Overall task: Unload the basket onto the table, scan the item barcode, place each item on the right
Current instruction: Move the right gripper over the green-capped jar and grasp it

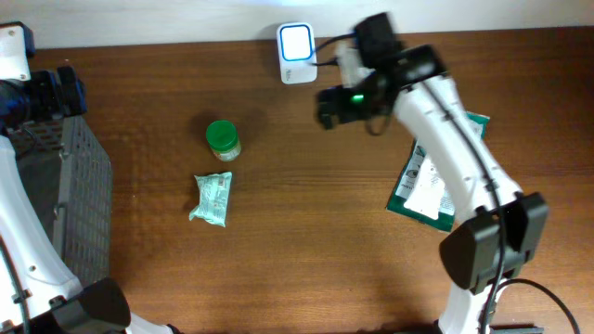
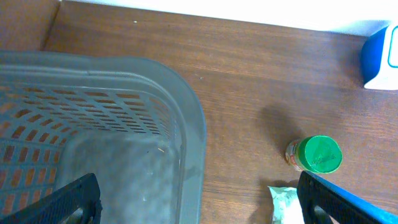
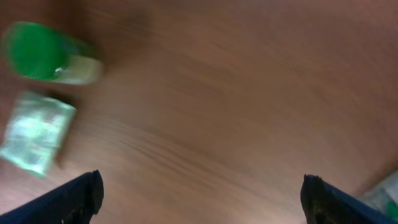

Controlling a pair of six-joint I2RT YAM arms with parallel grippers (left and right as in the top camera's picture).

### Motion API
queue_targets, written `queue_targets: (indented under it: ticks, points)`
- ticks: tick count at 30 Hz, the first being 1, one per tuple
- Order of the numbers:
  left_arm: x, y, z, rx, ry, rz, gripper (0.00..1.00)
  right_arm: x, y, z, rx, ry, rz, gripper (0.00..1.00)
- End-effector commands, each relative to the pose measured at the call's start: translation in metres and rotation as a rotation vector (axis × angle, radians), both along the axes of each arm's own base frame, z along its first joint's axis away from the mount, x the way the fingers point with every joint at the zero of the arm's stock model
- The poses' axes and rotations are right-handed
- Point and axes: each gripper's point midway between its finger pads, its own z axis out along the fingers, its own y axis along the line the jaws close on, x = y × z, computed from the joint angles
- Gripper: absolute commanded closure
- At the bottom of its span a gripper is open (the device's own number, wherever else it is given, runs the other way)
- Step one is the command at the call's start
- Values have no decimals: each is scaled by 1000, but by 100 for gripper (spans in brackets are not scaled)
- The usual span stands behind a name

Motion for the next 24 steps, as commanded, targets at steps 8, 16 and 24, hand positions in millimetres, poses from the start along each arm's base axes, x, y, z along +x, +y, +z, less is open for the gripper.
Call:
queue_targets:
  ticks: [8,16,24]
  points:
    - [0,0,0,-13,-4,5,1,-7,164,-33,23,-210,319,1]
    - [0,0,0,-13,-4,5,1,6,211,-70,-3,-237,435,2]
    - [0,0,0,-13,-4,5,1,19,224,-105,2,-256,453,2]
